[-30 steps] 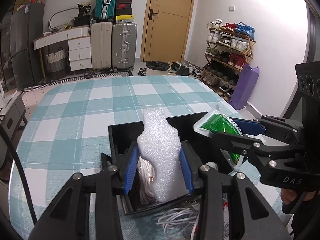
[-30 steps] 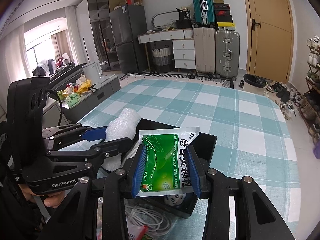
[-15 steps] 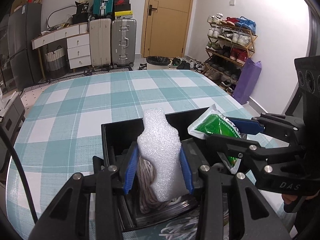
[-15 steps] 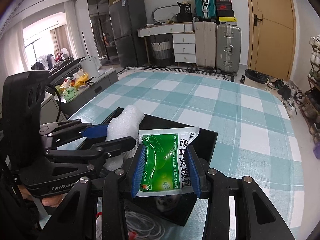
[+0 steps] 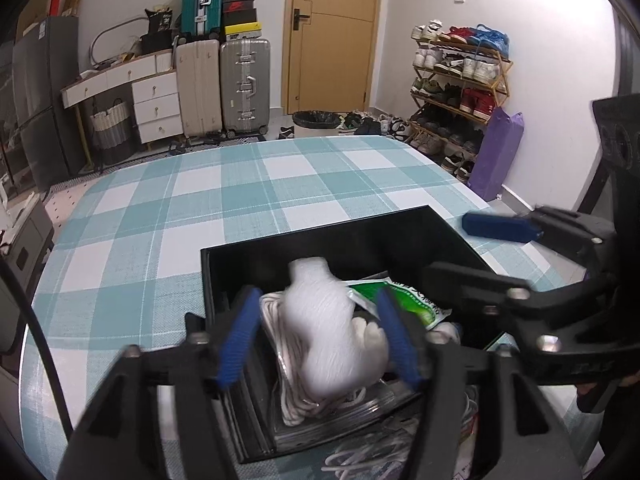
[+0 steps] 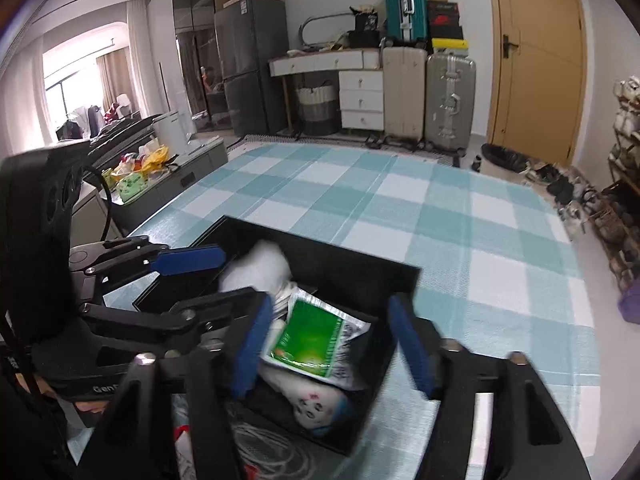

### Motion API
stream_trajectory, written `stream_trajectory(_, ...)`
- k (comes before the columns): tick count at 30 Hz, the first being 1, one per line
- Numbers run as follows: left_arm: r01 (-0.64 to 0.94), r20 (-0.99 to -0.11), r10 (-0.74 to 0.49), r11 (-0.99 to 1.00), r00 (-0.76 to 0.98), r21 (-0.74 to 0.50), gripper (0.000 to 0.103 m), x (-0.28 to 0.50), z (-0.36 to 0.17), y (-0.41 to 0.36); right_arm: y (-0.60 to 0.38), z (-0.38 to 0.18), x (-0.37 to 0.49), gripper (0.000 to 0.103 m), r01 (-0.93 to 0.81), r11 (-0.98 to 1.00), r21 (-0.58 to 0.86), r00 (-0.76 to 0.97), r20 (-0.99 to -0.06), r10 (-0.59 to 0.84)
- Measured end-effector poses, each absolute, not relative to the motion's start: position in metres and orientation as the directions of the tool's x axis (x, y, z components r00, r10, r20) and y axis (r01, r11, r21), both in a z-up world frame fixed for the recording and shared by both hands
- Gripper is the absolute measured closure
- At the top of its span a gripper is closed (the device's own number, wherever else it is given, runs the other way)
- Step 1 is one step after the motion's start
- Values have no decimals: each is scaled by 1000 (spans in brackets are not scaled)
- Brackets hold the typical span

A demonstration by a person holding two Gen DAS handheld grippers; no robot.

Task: Organize soft objects
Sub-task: 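Lower the foam and sachet into the box and open both tools, then move both tools back toward the bagged rope and medicine packets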

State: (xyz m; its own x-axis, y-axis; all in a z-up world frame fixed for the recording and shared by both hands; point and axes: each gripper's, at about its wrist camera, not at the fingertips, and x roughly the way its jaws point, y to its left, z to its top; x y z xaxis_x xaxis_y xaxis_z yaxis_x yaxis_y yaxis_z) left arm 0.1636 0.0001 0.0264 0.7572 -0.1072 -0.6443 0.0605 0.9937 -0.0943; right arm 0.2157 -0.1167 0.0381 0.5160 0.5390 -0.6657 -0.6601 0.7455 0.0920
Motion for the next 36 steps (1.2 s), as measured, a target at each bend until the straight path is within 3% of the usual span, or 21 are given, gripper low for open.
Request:
stream_trajectory(1,71,-642,-123,992,757,-107,28,162,28,0,-121,42,214,16,-653,752,85,531,-657,535)
stream_trajectory(3,80,-628,-135,990,767,-115,9,157,31,0,-130,49,210,6,-649,757,81,545,-644,537)
stream_trajectory(4,84,-622,-139,990,771,-116,5,154,33,-1,-134,53,207,1,-648,758,74,552,-640,534)
stream_trajectory(6,81,-617,-134,990,775,-114,0,150,36,-3,-141,59,200,1,-641,765,58,569,-633,525)
stream_trajectory(16,33,-594,-77,996,801,-85,0,115,48,5,-158,72,162,1,-629,775,61,598,-599,533)
stream_trajectory(36,-47,-574,-8,996,818,-81,0,64,39,22,-153,56,120,0,-646,761,65,567,-626,535)
